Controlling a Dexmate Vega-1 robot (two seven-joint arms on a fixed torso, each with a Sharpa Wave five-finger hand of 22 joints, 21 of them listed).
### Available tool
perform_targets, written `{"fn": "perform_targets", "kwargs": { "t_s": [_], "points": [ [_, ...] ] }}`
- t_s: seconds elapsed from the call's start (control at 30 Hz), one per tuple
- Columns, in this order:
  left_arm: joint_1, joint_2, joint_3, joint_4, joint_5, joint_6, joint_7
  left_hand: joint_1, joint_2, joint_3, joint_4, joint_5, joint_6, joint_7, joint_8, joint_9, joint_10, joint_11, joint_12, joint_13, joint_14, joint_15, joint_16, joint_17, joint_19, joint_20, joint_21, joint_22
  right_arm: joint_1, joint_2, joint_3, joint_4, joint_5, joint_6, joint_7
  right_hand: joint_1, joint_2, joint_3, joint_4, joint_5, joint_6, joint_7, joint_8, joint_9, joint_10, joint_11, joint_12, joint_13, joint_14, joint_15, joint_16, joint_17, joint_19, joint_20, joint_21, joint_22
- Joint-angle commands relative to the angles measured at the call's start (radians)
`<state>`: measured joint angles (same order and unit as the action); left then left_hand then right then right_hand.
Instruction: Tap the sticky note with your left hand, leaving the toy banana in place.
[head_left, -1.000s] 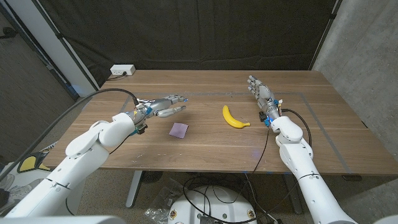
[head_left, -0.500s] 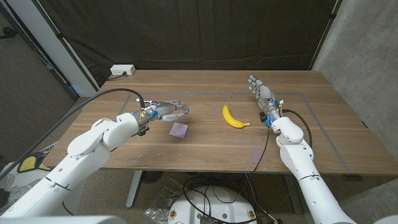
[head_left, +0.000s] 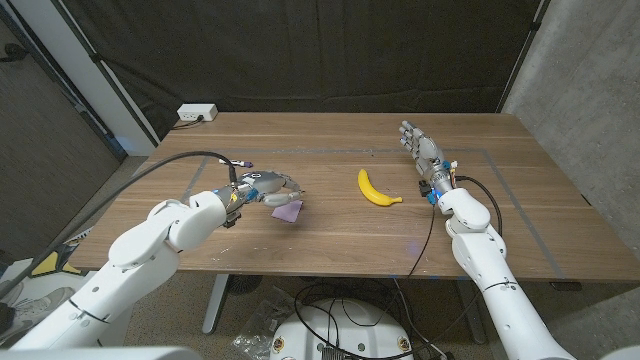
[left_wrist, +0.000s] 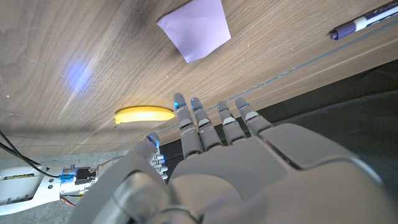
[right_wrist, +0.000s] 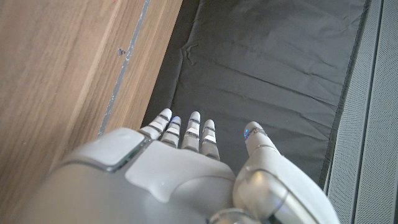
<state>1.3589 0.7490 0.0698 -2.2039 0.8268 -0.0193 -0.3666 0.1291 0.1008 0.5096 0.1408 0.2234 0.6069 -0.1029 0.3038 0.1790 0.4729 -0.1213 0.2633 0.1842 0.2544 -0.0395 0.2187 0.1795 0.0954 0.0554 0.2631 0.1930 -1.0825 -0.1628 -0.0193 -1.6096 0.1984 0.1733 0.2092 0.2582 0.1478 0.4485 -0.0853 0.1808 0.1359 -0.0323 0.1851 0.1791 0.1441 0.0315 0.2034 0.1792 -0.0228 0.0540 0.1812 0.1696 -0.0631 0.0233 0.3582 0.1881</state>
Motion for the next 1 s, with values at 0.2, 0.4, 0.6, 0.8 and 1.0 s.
{"fn": "perform_targets", "kwargs": {
  "t_s": [0.2, 0.4, 0.6, 0.8, 1.0],
  "points": [
    [0.102, -0.021, -0.012, -0.080, 0.098, 0.060, 0.021, -0.009, -0.003, 0.001, 0.007, 0.000, 0.097, 0.032, 0.013, 0.004, 0.066, 0.017, 0.004, 0.006, 0.123, -0.082, 0.029, 0.012, 0.050, 0.000, 0.025, 0.009, -0.015, -0.019, 0.004, -0.021, 0.014, -0.004, 0.020, 0.012, 0.004, -0.002, -0.004, 0.007, 0.011, 0.002, 0.003, 0.002, 0.006, 0.001, 0.006, 0.002, 0.007, 0.003, 0.003, 0.003, 0.003, 0.003, -0.003, 0.006],
    [0.110, -0.025, -0.005, -0.086, 0.135, 0.075, 0.028, -0.020, -0.006, -0.004, 0.011, 0.000, 0.156, 0.063, 0.020, 0.005, 0.151, 0.021, 0.018, 0.008, 0.209, -0.100, 0.055, 0.027, 0.079, -0.011, 0.040, 0.015, -0.022, -0.022, 0.006, -0.022, 0.016, 0.000, 0.022, 0.012, 0.004, -0.003, -0.004, 0.007, 0.011, 0.002, 0.003, 0.002, 0.006, 0.000, 0.006, 0.002, 0.008, 0.002, 0.003, 0.003, 0.003, 0.002, -0.004, 0.006],
    [0.112, -0.029, 0.005, -0.088, 0.166, 0.096, 0.023, -0.024, -0.018, -0.010, 0.007, 0.000, 0.210, 0.080, 0.028, 0.005, 0.195, 0.024, 0.019, 0.009, 0.303, -0.116, 0.083, 0.031, 0.108, -0.023, 0.055, 0.017, -0.016, -0.024, 0.004, -0.016, 0.017, -0.003, 0.026, 0.013, 0.004, -0.003, -0.004, 0.007, 0.011, 0.001, 0.003, 0.002, 0.007, 0.001, 0.006, 0.002, 0.008, 0.003, 0.003, 0.003, 0.004, 0.002, -0.005, 0.006],
    [0.103, -0.033, 0.021, -0.082, 0.189, 0.119, 0.010, -0.024, -0.023, -0.012, 0.004, 0.001, 0.228, 0.077, 0.028, 0.005, 0.221, 0.023, 0.022, 0.009, 0.341, -0.117, 0.092, 0.031, 0.118, -0.025, 0.060, 0.018, -0.010, -0.025, 0.002, -0.007, 0.018, -0.008, 0.031, 0.013, 0.005, -0.003, -0.004, 0.007, 0.011, 0.002, 0.003, 0.002, 0.007, 0.002, 0.006, 0.002, 0.009, 0.002, 0.003, 0.003, 0.004, 0.002, -0.005, 0.006],
    [0.087, -0.033, 0.039, -0.072, 0.197, 0.136, -0.009, -0.023, -0.033, -0.016, -0.001, 0.002, 0.236, 0.080, 0.026, 0.005, 0.232, 0.028, 0.020, 0.009, 0.339, -0.121, 0.085, 0.026, 0.116, -0.027, 0.060, 0.018, -0.008, -0.023, 0.004, 0.003, 0.022, -0.010, 0.034, 0.013, 0.005, -0.004, -0.004, 0.007, 0.010, 0.001, 0.002, 0.002, 0.007, -0.002, 0.006, 0.002, 0.009, 0.002, 0.003, 0.003, 0.005, 0.002, -0.006, 0.006]
  ]
}}
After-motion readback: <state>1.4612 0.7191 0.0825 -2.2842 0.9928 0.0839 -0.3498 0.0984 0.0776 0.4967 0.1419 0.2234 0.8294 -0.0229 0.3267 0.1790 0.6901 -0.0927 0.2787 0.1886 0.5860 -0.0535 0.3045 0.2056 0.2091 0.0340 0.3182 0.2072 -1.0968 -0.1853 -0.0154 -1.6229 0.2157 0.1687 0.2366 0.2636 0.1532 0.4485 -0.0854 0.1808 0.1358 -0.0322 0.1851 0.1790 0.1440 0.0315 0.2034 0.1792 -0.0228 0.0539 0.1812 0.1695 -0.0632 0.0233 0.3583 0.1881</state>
